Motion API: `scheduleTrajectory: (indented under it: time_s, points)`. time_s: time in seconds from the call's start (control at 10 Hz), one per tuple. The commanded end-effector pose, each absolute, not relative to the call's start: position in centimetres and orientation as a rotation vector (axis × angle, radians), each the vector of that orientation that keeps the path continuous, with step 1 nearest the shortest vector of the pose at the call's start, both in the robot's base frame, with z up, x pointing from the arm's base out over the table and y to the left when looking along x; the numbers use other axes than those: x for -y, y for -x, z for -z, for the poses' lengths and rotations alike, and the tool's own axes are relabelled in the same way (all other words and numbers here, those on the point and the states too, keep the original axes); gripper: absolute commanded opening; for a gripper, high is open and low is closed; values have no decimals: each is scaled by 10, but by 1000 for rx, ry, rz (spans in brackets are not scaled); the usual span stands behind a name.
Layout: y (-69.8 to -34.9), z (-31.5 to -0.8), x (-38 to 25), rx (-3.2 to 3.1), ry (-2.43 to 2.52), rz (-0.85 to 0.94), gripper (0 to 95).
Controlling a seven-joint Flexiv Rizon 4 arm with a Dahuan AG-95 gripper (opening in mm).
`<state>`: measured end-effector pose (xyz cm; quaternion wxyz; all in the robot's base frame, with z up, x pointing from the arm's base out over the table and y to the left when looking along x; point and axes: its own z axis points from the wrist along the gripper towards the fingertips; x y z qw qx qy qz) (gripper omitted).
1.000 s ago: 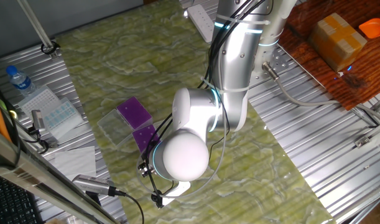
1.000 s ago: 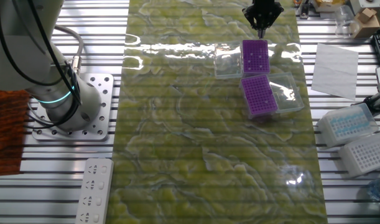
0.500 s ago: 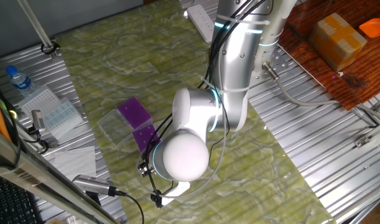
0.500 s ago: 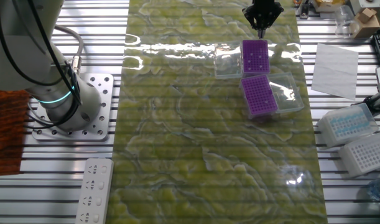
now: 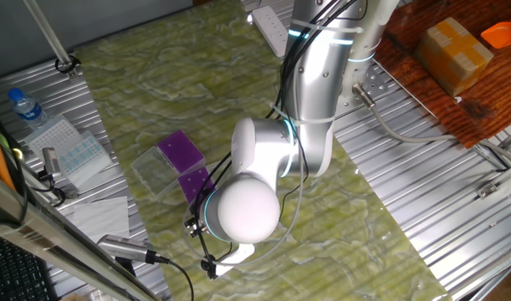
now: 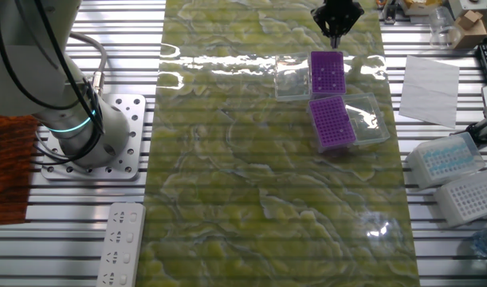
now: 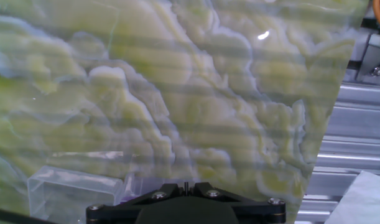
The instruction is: Transfer all small pipette tips from one holder to another
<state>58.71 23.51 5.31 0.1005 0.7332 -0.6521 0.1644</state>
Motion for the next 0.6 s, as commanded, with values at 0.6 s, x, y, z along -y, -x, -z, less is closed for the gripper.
scheduleTrajectory:
  time_s: [0.6]
  points:
    - [-583,-65,-235,1962,-2166,-462,0]
